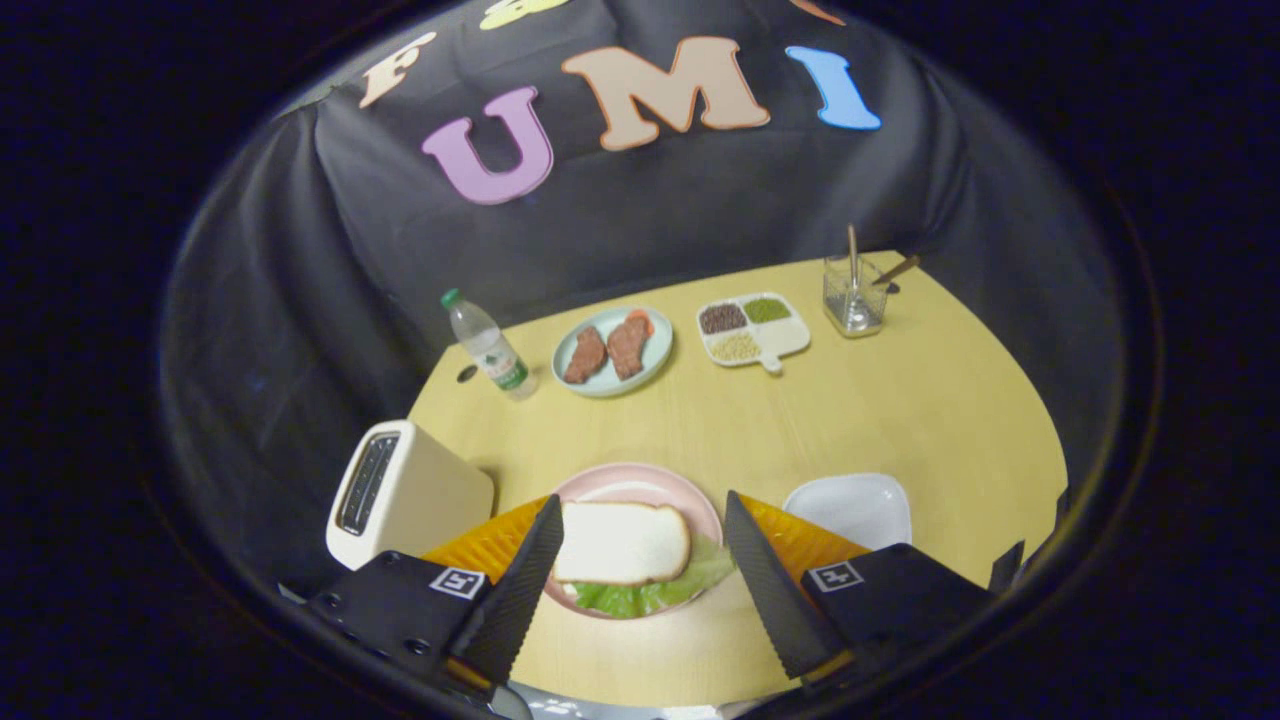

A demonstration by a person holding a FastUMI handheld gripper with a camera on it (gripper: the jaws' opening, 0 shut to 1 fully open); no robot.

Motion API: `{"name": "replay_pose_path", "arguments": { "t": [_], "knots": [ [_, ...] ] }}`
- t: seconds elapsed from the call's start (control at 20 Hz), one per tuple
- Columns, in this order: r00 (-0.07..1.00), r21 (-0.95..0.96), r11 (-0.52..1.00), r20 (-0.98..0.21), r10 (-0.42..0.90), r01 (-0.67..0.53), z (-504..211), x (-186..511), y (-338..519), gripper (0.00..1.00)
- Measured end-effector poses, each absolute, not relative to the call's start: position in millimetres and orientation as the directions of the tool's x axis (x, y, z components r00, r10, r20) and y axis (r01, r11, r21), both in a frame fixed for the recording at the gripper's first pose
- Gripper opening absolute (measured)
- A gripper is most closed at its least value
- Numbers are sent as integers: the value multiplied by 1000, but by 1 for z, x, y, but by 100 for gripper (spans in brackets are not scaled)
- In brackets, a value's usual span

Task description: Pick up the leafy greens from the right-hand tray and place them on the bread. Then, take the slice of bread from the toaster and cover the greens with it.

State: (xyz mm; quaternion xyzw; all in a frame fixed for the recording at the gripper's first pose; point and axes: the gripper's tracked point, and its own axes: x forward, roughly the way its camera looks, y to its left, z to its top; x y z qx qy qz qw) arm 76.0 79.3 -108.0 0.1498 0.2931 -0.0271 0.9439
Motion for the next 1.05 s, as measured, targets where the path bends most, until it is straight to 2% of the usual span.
{"name": "replay_pose_path", "arguments": {
  "t": [0.15,0.35,0.55,0.7,0.8,1.05],
  "knots": [
    [899,235,962,-438,-25,141,-69,83,57,100],
    [954,103,983,-275,-119,152,-25,87,36,100],
    [972,-84,974,-88,-217,210,22,85,20,100],
    [969,-123,961,21,-246,247,50,81,29,100],
    [965,-123,958,64,-254,261,64,79,31,100],
    [964,-89,961,69,-256,262,70,79,39,100]
  ]
}}
